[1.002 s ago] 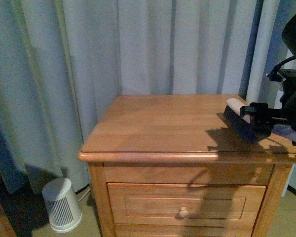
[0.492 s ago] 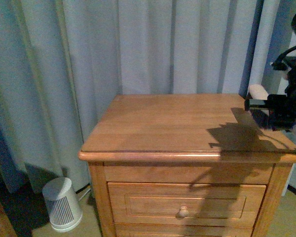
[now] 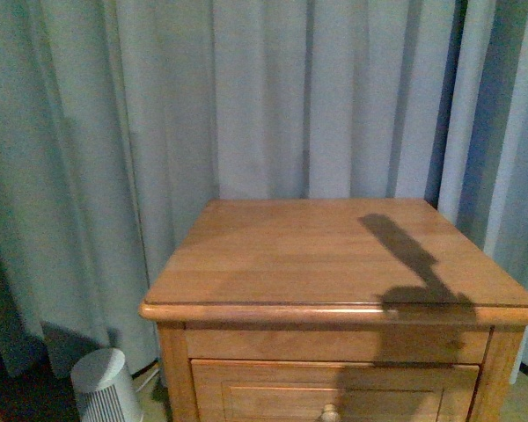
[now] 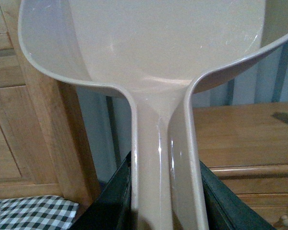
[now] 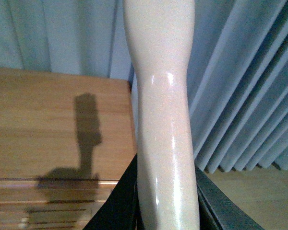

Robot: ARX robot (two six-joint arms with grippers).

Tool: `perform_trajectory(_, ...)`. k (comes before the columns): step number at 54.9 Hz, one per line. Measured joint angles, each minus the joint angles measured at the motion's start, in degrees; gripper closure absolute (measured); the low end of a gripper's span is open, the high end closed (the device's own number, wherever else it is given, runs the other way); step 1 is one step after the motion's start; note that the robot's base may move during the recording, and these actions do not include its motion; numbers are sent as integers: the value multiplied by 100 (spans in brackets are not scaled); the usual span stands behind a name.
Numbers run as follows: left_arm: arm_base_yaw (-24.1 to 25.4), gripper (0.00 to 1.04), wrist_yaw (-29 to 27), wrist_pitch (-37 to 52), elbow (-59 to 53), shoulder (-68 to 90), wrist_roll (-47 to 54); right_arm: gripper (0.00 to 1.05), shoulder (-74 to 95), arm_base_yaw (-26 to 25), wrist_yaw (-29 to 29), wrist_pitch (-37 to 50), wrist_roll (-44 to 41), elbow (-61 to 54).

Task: Clean up trash

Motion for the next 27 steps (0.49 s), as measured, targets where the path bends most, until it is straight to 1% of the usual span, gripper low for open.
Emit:
perform_trajectory(9,0,77,0,0,0,0,-2,85,-1161,129,354,-361,-155,-420)
perform_trajectory(12,0,77,0,0,0,0,-2,85,-1711,286,577,-562,-240,-588)
perform_trajectory(19,0,77,0,0,0,0,0,85,-2352,522,927,-697,-365,-846)
perform_trajectory(27,-2,77,0,0,0,0,-2,85,-2887,509,1001,-894,-363,-1196)
